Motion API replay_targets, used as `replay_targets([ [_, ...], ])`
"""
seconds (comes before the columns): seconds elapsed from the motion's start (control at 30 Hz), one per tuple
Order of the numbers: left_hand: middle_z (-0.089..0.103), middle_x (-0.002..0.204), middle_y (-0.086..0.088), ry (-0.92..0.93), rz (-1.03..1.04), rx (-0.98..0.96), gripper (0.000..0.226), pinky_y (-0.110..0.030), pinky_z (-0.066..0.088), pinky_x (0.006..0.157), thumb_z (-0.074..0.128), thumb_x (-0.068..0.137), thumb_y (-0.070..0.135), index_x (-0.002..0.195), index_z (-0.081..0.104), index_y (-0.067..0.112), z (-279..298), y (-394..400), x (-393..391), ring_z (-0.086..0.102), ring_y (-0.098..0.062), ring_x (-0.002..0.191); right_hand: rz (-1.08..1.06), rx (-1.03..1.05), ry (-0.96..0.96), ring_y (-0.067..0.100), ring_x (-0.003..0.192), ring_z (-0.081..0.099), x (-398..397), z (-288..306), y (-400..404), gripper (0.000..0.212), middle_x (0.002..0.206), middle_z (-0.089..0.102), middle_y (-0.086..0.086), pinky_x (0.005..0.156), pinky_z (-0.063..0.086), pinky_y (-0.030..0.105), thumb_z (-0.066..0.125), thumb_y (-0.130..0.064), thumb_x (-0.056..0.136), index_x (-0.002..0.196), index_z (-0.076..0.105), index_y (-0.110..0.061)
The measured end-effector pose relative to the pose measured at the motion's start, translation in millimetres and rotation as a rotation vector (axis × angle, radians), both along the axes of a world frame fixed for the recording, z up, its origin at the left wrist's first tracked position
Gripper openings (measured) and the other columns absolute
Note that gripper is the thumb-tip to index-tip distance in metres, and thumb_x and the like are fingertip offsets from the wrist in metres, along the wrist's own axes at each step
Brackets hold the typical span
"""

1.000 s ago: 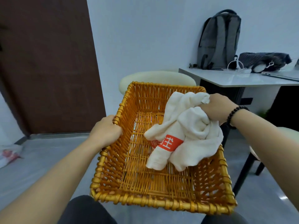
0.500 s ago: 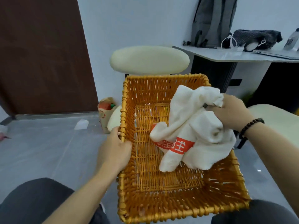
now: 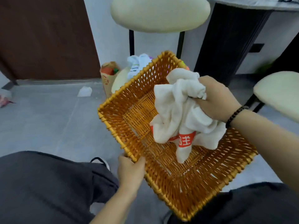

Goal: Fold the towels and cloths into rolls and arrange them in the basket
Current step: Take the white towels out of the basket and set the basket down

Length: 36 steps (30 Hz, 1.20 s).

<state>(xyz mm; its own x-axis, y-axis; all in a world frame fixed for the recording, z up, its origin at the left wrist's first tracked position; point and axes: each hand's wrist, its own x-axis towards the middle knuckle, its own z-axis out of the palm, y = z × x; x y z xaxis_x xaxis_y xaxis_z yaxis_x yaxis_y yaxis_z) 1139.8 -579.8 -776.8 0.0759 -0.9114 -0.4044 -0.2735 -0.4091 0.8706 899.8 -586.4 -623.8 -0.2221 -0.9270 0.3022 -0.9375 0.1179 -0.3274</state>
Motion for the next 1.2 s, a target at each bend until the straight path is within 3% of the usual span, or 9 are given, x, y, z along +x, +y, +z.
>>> replay_targets([
  [0.13,0.049,0.055,-0.007,0.037,0.016,0.100,0.022,-0.039,0.046,0.050,0.065,0.074,0.018,0.070,0.045,0.009,-26,12,9,0.048,-0.022,0.050,0.112,-0.028,0.037,0.029,0.093,0.055,19,-13,-9,0.035,0.112,0.052,0.004,0.077,0.046,0.043,0.056,-0.019,0.090,0.123,0.051,-0.011],
  [0.23,0.044,0.061,-0.010,0.137,0.114,0.246,0.023,-0.035,0.040,0.056,0.064,0.079,0.007,0.068,0.044,0.013,-39,17,17,0.043,-0.022,0.056,0.256,-0.063,0.125,0.028,0.092,0.055,33,-20,-17,0.032,0.107,0.052,0.004,0.069,0.046,0.041,0.058,-0.018,0.088,0.119,0.048,-0.017],
  [0.43,0.063,0.068,-0.015,0.239,0.312,0.372,0.007,-0.040,0.050,0.063,0.063,0.077,0.000,0.075,0.062,0.007,-62,24,30,0.059,-0.028,0.064,0.435,-0.079,0.218,0.032,0.086,0.056,63,-37,-32,0.038,0.101,0.055,0.009,0.057,0.044,0.037,0.060,-0.013,0.079,0.110,0.039,-0.022],
  [0.5,0.067,0.075,-0.012,0.291,0.359,0.420,0.016,-0.042,0.053,0.070,0.059,0.080,-0.005,0.078,0.064,0.010,-66,26,32,0.063,-0.029,0.070,0.470,-0.080,0.264,0.033,0.085,0.057,71,-46,-33,0.039,0.099,0.057,0.010,0.059,0.040,0.031,0.064,-0.008,0.075,0.111,0.049,-0.014],
  [0.63,0.065,0.080,-0.012,0.314,0.449,0.574,0.014,-0.048,0.055,0.076,0.057,0.078,-0.008,0.083,0.062,0.005,-80,27,34,0.062,-0.031,0.071,0.541,0.006,0.319,0.036,0.093,0.060,79,-76,-43,0.043,0.106,0.061,0.013,0.067,0.050,0.040,0.061,-0.010,0.071,0.114,0.058,-0.006],
  [0.83,0.055,0.062,-0.015,0.257,0.512,0.614,0.009,-0.041,0.049,0.063,0.055,0.074,-0.009,0.075,0.056,0.000,-104,31,26,0.054,-0.027,0.057,0.441,0.249,0.158,0.031,0.106,0.050,64,-134,-77,0.042,0.119,0.052,0.008,0.074,0.035,0.034,0.055,-0.013,0.089,0.130,0.048,-0.010],
  [1.0,0.062,0.071,-0.016,0.235,0.542,0.666,0.014,-0.035,0.053,0.048,0.057,0.073,-0.004,0.085,0.061,0.001,-129,24,-3,0.059,-0.028,0.056,0.413,0.420,0.088,0.032,0.114,0.049,62,-175,-93,0.046,0.128,0.046,0.009,0.091,0.040,0.037,0.048,-0.012,0.091,0.137,0.040,-0.010],
  [1.13,0.062,0.075,-0.018,0.316,0.563,0.685,0.011,-0.049,0.058,0.063,0.053,0.077,-0.007,0.080,0.057,0.003,-140,7,-33,0.061,-0.032,0.066,0.345,0.432,0.085,0.027,0.127,0.042,58,-192,-98,0.053,0.144,0.038,0.005,0.094,0.038,0.032,0.048,-0.013,0.093,0.144,0.033,-0.013],
  [1.2,0.061,0.078,-0.017,0.366,0.581,0.700,0.013,-0.045,0.057,0.063,0.051,0.080,-0.006,0.081,0.055,0.006,-146,-4,-46,0.061,-0.030,0.066,0.318,0.415,0.052,0.026,0.129,0.040,52,-197,-101,0.053,0.144,0.039,0.006,0.098,0.041,0.036,0.050,-0.010,0.092,0.143,0.035,-0.013],
])
